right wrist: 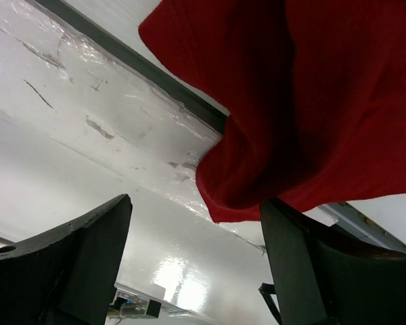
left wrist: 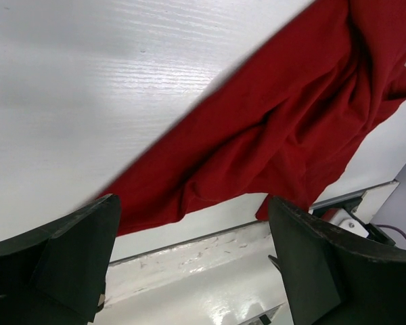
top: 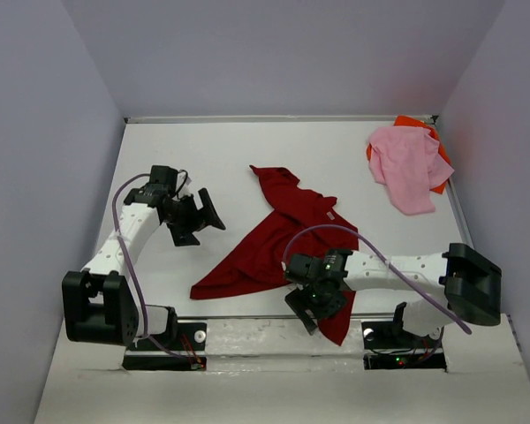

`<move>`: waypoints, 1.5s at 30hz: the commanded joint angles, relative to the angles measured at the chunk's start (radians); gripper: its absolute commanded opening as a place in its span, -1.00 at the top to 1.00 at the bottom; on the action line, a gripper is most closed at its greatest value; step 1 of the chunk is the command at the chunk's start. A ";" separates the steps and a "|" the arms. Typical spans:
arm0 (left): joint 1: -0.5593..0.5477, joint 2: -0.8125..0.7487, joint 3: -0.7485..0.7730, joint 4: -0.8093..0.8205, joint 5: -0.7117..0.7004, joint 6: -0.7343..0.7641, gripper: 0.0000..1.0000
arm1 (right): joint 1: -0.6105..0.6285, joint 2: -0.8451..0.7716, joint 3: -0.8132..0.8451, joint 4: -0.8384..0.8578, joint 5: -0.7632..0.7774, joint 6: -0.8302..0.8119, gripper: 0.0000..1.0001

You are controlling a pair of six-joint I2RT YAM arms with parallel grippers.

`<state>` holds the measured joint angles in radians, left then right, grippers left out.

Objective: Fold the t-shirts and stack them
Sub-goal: Flatten out the tshirt

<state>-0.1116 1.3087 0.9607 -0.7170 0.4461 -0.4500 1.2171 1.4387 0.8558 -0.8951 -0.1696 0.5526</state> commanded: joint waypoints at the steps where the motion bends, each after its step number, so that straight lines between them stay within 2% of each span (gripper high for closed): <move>1: 0.000 -0.043 -0.031 0.014 0.043 -0.022 -0.98 | -0.013 0.002 0.026 0.050 -0.011 -0.025 -0.63; 8: 0.000 -0.068 -0.051 -0.005 0.042 -0.023 -0.98 | -0.031 0.048 0.022 0.064 -0.001 -0.022 -0.60; 15: 0.000 -0.138 -0.120 -0.004 0.058 -0.056 -0.98 | -0.236 0.012 0.002 0.067 -0.034 -0.026 -0.56; 22: -0.007 -0.144 -0.117 -0.018 0.059 -0.053 -0.98 | -0.254 0.054 -0.006 0.077 -0.051 -0.034 -0.01; 26: -0.013 -0.172 -0.122 -0.035 0.036 -0.065 -0.98 | -0.254 0.069 -0.017 0.085 -0.048 -0.031 0.13; 28: -0.022 -0.184 -0.131 -0.038 0.036 -0.079 -0.98 | -0.254 0.089 -0.026 0.090 -0.051 -0.022 0.11; 29: -0.043 -0.189 -0.137 -0.042 0.032 -0.085 -0.98 | -0.217 0.103 -0.029 0.091 -0.044 -0.017 0.04; 30: -0.054 -0.189 -0.143 -0.053 0.022 -0.091 -0.98 | -0.197 0.121 -0.032 0.091 -0.038 -0.005 0.05; 31: -0.071 -0.189 -0.145 -0.083 0.007 -0.107 -0.98 | -0.180 0.144 -0.031 0.093 -0.028 0.006 0.26; 32: -0.091 -0.193 -0.145 -0.100 -0.036 -0.119 -0.98 | -0.169 0.181 -0.032 0.094 -0.016 0.016 0.90; 33: -0.123 -0.209 -0.145 -0.134 -0.050 -0.130 -0.98 | -0.169 0.198 -0.032 0.094 -0.021 0.027 1.00; 36: -0.154 -0.262 -0.198 -0.171 -0.008 -0.197 -0.98 | -0.169 0.186 0.000 0.094 -0.024 0.035 1.00; 39: -0.243 -0.288 -0.263 -0.200 0.036 -0.275 -0.98 | -0.183 0.180 0.049 0.076 -0.014 0.021 1.00; 40: -0.300 -0.296 -0.261 -0.217 0.010 -0.300 -0.98 | -0.194 0.180 0.052 0.076 -0.033 0.018 1.00; 42: -0.330 -0.295 -0.237 -0.254 -0.029 -0.337 -0.98 | -0.217 0.158 0.048 0.084 -0.047 0.015 1.00; 45: -0.353 -0.201 -0.156 -0.335 -0.168 -0.274 -0.98 | -0.255 0.099 0.037 0.088 -0.059 0.010 1.00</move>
<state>-0.4488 1.0420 0.7216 -0.9413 0.4091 -0.7231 1.0000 1.6112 0.8696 -0.8375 -0.2188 0.5655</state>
